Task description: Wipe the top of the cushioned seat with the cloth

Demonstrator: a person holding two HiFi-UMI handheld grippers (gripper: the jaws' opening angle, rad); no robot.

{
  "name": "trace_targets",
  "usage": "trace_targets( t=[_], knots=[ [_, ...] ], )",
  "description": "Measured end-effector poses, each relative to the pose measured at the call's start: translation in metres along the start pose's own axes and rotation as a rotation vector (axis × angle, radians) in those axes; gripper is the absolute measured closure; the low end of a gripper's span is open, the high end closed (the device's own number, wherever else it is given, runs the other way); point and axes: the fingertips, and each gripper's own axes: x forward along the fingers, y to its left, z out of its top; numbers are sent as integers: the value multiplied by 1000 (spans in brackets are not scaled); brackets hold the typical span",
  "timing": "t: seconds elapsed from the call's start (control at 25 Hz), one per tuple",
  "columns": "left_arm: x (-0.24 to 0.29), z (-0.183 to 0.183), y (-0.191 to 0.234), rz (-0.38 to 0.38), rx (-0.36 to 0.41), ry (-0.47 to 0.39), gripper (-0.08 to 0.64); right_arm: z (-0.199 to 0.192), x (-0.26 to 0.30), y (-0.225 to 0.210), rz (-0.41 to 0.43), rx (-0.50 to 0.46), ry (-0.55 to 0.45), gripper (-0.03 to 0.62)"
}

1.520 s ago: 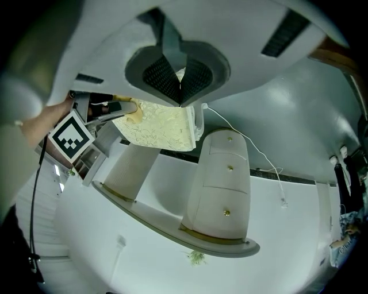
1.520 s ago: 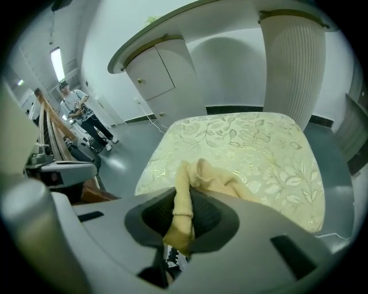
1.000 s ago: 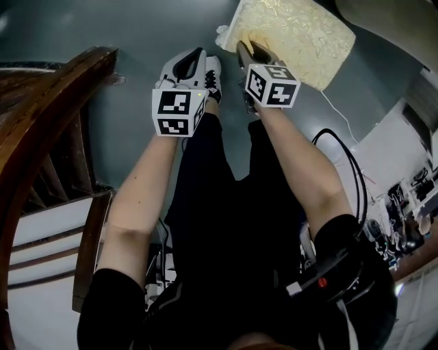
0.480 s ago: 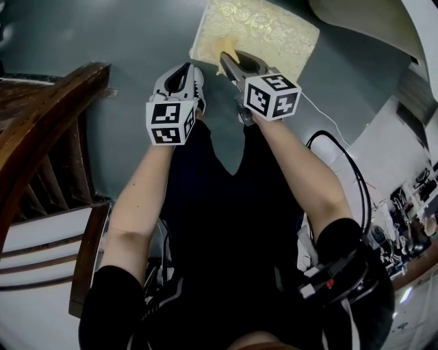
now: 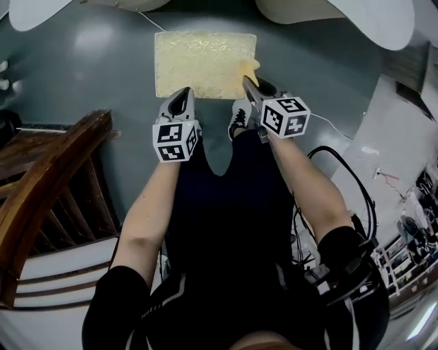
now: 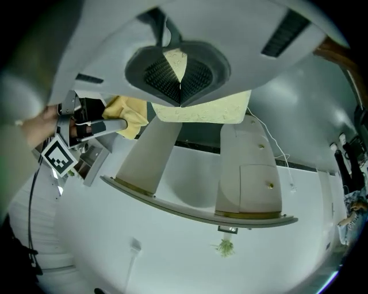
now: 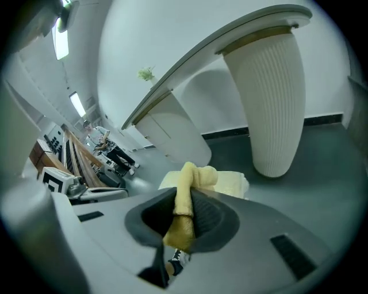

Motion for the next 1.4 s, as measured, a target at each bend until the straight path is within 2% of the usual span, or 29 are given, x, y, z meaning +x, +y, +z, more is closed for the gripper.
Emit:
trace_targets(
  t=[0.12, 0.28, 0.36, 0.48, 0.6, 0.72, 0.96, 1.16, 1.4],
  knots=[
    [21, 2, -7, -33, 14, 16, 555, -2, -2, -40, -67, 6, 7, 529],
    [46, -8, 8, -62, 59, 66, 555, -33, 30, -69, -128, 35, 80, 529],
    [52, -11, 24, -56, 66, 85, 555, -57, 51, -73, -147, 25, 137, 529],
    [57, -10, 59, -16, 33, 87, 555, -81, 83, -72, -157, 4, 197, 529],
    [53, -15, 88, 10, 32, 106, 557, -85, 96, -67, -168, 72, 178, 531],
    [47, -25, 105, 8, 28, 124, 555, -85, 101, -61, -176, 80, 181, 531],
    [30, -39, 129, 14, -15, 129, 556, -87, 141, -13, -79, 9, 236, 531],
    [23, -39, 145, 29, -31, 123, 555, -84, 169, 18, -71, 3, 236, 530],
    [15, -37, 163, 39, -45, 106, 555, -88, 203, 66, 31, -39, 297, 530]
  ],
)
